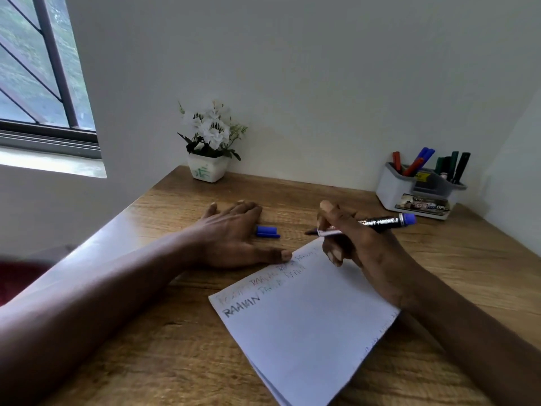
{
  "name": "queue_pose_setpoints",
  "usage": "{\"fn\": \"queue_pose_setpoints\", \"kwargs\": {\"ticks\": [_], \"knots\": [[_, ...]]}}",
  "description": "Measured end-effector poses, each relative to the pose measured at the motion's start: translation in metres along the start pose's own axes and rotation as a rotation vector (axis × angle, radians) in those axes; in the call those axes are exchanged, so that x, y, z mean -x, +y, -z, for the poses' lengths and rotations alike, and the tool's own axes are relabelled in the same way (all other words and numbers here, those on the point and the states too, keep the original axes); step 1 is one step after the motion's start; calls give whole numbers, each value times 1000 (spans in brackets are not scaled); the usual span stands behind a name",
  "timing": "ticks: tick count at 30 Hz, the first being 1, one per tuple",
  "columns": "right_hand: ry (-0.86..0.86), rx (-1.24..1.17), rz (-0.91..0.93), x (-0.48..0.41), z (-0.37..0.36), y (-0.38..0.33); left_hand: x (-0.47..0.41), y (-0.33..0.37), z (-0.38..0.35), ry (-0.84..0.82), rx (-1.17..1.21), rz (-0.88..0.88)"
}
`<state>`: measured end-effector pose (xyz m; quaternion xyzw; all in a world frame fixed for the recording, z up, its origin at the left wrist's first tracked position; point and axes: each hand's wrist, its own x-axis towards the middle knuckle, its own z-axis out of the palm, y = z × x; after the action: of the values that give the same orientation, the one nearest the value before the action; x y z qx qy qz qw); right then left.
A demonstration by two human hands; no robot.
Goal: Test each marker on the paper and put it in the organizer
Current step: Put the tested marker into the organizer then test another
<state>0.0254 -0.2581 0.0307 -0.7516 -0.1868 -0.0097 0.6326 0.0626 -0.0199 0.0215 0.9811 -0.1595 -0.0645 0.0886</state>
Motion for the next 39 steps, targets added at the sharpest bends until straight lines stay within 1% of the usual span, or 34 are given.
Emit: {"fn": "queue_pose_setpoints", "kwargs": {"ticks": [2,4,10,14,16,20,22,25,33,36,39], "knots": [[-22,78,14,0,2,-2,1,0,1,-14,-6,1],[-73,93,15,1,4,-3,0,0,1,-21,-14,1],[-110,162,-76,1,5,1,1,1,4,-18,-23,-8],[-161,152,-169,-2,10,2,3,1,7,-49,-18,-8],[-143,187,-141,-1,10,4,5,3,8,-64,-16,-6],[2,326,-43,3,4,11,6,5,10,-65,-23,-6],[31,390,-5,4,1,10,6,5,10,-66,-20,-5],[13,479,19,5,-3,9,7,5,10,-65,-19,-10],[-11,440,28,8,-1,7,8,5,11,-78,-24,-8],[-28,463,33,8,-3,7,7,5,11,-88,-27,-4],[-5,477,34,8,-3,6,7,5,11,-91,-22,5]]}}
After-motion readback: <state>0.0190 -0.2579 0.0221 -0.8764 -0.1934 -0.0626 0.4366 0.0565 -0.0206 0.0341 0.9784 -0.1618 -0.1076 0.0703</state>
